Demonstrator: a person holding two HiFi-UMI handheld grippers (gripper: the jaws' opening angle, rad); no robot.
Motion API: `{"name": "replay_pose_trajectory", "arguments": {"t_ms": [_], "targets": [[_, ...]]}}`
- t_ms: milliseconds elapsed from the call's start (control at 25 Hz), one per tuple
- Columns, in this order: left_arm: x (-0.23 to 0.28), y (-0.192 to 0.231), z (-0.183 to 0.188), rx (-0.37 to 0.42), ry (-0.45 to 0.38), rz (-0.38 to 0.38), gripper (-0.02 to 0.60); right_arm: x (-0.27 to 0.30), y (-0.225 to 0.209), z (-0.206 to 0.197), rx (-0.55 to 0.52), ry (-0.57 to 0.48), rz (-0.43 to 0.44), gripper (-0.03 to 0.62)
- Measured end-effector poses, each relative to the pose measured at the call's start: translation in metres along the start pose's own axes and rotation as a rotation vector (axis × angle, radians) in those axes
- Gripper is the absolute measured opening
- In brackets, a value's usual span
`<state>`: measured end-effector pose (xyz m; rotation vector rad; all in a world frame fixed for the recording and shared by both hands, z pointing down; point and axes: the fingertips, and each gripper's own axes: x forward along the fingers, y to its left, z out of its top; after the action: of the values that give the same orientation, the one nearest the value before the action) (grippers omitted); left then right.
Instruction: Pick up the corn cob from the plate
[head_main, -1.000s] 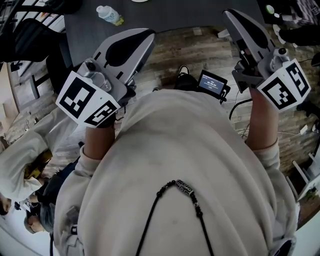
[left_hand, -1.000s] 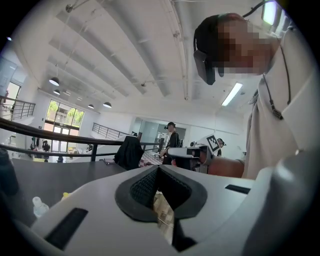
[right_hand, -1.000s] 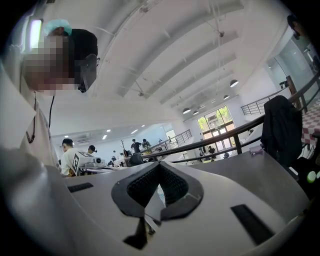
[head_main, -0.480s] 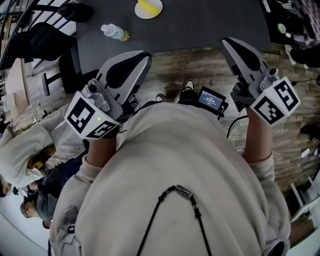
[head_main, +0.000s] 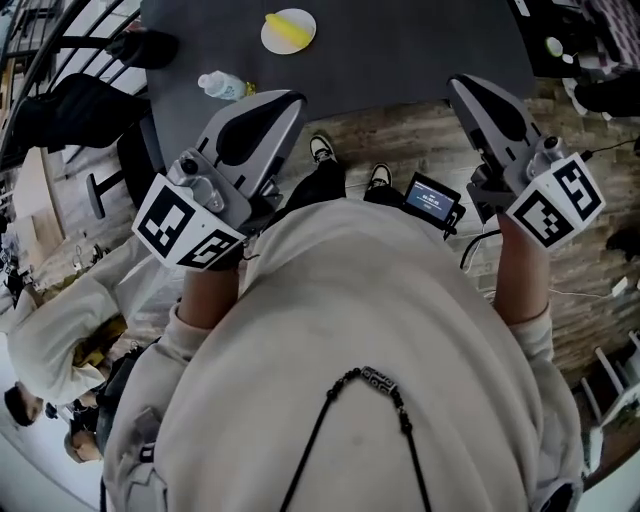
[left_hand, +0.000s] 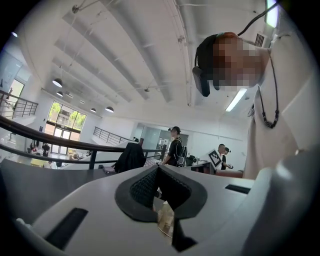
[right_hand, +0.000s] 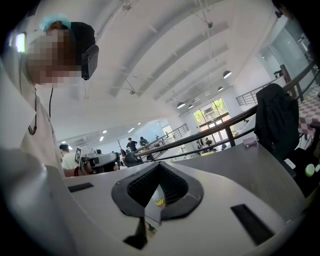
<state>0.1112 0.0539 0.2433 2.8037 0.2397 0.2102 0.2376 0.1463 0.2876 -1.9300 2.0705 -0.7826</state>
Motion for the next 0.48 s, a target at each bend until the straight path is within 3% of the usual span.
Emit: {"name": "replay_pose_trajectory", "arguments": {"t_ms": [240, 480], "targets": [[0.009, 0.053, 0.025, -0.02, -0.027, -0.128, 0.003, 0.045, 0.009, 0.023, -0.013, -0.012, -0.085, 0.012], [0.013, 0.067, 0.041, 0.016, 0.016, -0.267, 0.003, 0.086, 0.025, 0.059, -0.076, -0.026, -0.115, 0.012]]}}
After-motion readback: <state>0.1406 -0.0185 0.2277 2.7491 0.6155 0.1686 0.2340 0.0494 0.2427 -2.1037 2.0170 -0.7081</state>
